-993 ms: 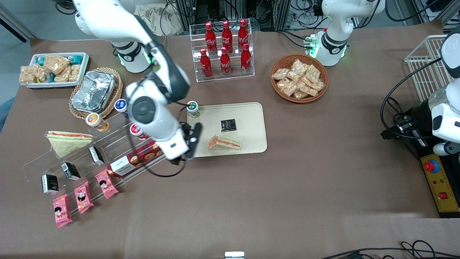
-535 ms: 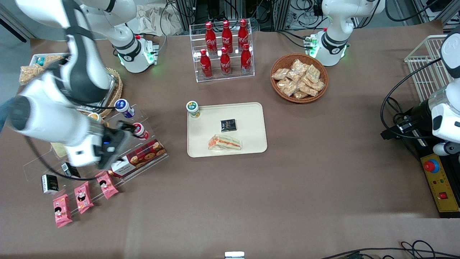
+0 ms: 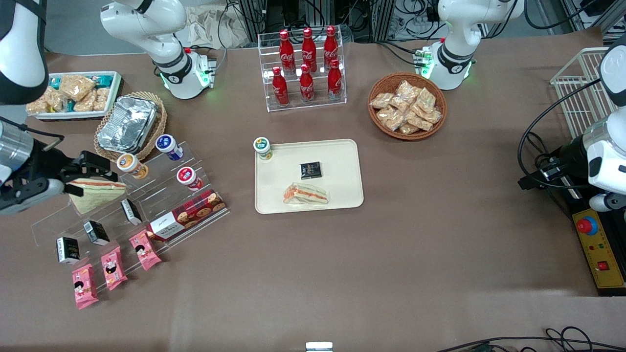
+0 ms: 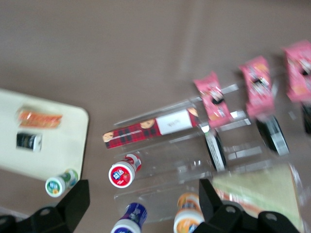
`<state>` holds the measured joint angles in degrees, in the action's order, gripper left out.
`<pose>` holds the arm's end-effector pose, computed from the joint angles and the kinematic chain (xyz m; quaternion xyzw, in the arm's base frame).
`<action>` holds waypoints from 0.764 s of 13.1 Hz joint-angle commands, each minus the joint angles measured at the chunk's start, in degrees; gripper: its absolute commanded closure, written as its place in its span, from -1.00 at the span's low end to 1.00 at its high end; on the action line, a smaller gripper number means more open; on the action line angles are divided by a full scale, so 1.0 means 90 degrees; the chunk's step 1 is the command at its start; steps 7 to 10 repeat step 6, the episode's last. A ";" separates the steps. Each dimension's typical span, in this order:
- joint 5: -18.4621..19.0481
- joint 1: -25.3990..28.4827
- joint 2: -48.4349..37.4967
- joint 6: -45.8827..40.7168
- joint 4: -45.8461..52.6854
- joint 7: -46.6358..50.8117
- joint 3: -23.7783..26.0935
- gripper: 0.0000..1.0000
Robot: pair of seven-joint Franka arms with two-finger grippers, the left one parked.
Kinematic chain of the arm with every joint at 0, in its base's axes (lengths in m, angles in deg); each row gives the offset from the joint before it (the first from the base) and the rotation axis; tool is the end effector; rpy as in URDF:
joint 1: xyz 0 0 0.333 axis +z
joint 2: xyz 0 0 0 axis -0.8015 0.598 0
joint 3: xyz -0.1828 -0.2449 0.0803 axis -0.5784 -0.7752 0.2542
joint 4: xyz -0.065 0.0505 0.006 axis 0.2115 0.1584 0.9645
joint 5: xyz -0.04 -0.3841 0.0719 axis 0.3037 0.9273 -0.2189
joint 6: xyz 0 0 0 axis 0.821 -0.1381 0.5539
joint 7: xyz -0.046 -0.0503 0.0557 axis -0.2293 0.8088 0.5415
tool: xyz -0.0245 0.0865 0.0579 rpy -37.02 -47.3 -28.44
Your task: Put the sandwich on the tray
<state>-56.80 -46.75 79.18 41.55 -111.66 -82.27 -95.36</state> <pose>0.5835 -0.0123 0.5698 -0.9945 -0.0660 -0.0111 0.0809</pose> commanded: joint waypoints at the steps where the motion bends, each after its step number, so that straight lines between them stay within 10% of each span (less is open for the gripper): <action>1: 0.0710 -0.0032 -0.0238 0.0040 -0.0102 0.0971 0.0028 -0.99; 10: 0.0830 -0.0032 -0.0375 -0.0076 -0.0112 0.1069 -0.0422 -0.99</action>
